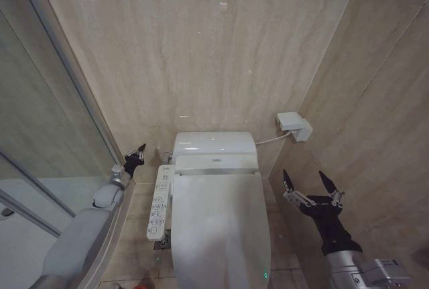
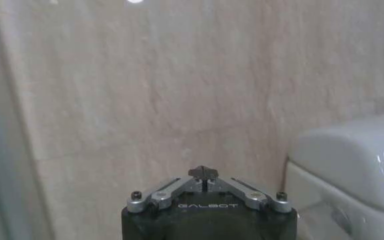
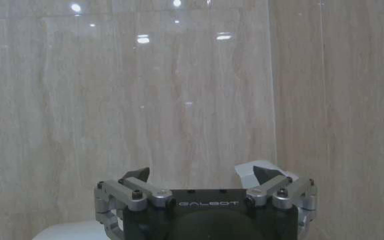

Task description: Open the toilet lid, clean the toilet bowl with a toilet brush, close the toilet lid, and flush.

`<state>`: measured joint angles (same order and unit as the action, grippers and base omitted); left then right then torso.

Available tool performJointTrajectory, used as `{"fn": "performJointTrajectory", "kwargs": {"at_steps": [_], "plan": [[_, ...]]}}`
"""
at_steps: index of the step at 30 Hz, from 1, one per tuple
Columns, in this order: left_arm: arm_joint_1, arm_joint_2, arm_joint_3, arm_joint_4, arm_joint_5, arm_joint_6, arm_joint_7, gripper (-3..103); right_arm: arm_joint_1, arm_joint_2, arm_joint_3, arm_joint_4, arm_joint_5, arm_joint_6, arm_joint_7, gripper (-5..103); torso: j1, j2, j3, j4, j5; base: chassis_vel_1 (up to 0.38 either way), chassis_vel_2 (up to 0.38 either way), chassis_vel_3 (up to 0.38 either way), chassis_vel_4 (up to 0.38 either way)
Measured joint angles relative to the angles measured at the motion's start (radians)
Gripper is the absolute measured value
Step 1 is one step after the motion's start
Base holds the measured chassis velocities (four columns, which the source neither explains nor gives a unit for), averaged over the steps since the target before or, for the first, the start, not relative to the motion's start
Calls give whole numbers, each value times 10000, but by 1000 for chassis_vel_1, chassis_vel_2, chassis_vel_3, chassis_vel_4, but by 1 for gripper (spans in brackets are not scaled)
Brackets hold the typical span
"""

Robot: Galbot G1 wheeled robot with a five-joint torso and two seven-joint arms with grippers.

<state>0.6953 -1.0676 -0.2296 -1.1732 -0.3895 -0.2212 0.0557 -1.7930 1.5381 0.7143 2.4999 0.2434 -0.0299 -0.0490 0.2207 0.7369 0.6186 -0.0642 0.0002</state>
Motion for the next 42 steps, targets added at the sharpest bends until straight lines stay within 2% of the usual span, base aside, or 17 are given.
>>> {"fn": "performJointTrajectory", "kwargs": {"at_steps": [3,5,7,8,10,11,18,19,26,27,34,35,40,41,42], "plan": [[781,-200,-553,-1143,-30,250,-977,0,0,2,0,0,0,0,0,100,-1,0,-1,3,2,0,0,0,0],[924,-243,-641,-1340,-43,313,-1136,0,0,-2,0,0,0,0,-4,100,-1,0,-1,4,-1,0,0,0,0],[1787,-458,-1069,-2535,-147,560,-1878,0,0,0,0,0,0,0,0,100,-1,0,-1,4,-1,0,0,0,0],[1787,-458,-1069,-2535,-147,560,-1878,0,0,0,0,0,0,0,0,100,-1,0,-1,4,-1,0,0,0,0],[2342,-533,-1268,-3278,-195,695,-2122,0,0,0,0,0,0,0,-1,100,-1,0,0,4,-3,0,0,0,0],[2553,-543,-1349,-3578,-218,761,-2162,7,0,0,0,0,0,0,0,100,-1,0,0,3,0,0,0,0,0],[3388,-551,-1640,-4791,-203,1127,-2270,7,0,0,0,0,0,0,-1,100,0,0,0,2,-1,0,0,0,0],[3631,-552,-1681,-5109,-187,1204,-2299,34,0,0,0,0,0,0,0,100,0,0,0,5,-1,0,0,0,0],[4797,-717,-2081,-6268,-70,1363,-2284,34,0,1,-1,0,0,0,0,100,0,0,0,3,-1,0,0,0,0],[5018,-779,-2183,-6415,-31,1358,-2260,61,0,0,0,0,0,0,0,100,0,0,0,3,-1,0,0,0,0],[5944,-1121,-2550,-7028,117,1182,-2084,61,0,0,0,0,0,0,0,100,1,-1,0,3,-2,0,0,0,0],[6103,-1206,-2635,-7128,181,1124,-2047,88,0,0,0,0,0,0,-1,100,1,-1,0,3,-2,0,0,0,0],[6505,-1409,-2732,-7443,308,1029,-1970,88,0,0,0,0,0,0,0,100,4,-2,1,2,-2,58,-53,-45,45],[6572,-1452,-2736,-7517,342,1016,-1958,100,0,0,0,0,0,0,0,100,4,-2,1,2,-1,82,-131,-113,101],[6572,-1452,-2736,-7517,342,1016,-1958,100,0,0,0,0,0,0,0,100,4,-2,1,2,-1,82,-131,-113,101]]}}
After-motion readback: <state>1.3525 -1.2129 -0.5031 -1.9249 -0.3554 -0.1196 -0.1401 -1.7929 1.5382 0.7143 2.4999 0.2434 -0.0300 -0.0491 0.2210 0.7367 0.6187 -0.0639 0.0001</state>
